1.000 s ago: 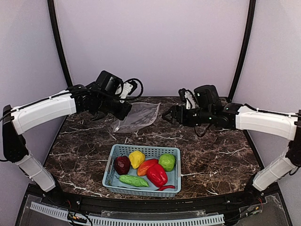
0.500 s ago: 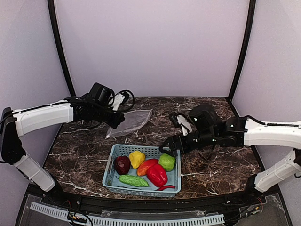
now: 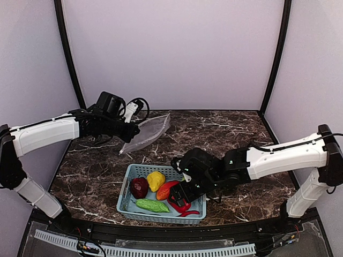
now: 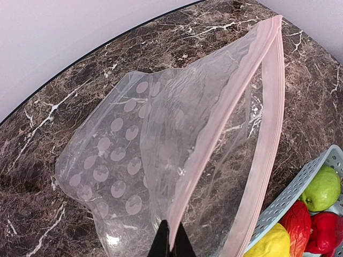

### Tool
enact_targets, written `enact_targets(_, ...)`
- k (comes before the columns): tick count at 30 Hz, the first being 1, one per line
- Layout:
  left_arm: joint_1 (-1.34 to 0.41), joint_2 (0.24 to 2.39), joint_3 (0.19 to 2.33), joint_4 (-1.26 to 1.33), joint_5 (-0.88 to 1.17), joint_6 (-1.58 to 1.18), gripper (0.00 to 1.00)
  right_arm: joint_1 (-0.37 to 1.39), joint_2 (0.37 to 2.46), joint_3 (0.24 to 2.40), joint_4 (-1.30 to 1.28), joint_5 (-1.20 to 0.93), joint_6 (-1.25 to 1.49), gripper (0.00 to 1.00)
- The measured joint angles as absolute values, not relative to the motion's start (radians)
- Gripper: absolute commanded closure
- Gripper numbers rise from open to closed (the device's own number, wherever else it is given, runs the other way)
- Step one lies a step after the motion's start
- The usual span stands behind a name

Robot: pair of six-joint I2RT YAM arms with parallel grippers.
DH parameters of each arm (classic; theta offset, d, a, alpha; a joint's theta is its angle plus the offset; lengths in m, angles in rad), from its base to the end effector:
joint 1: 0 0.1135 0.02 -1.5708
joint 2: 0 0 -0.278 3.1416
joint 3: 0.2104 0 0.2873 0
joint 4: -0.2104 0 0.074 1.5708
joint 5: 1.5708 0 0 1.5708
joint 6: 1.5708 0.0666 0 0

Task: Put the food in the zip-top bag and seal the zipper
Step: Pick up the fake vegetable from the bin.

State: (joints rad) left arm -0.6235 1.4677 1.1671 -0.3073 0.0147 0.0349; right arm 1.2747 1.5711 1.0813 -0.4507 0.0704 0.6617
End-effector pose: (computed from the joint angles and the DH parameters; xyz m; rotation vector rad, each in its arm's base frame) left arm 0.3184 -0.2302 0.2838 0.7193 2.0792 -0.3489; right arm 0.1151 0.3612 0.1988 -0.7710 2.5372 0.6593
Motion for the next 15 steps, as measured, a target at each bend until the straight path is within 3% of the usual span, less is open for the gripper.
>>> enact_targets(15,-0.624,1.468,1.167,-0.307,0.018,0.034,0.99,1.275,1.690,1.124,-0.506,0.155,0.724,0.20)
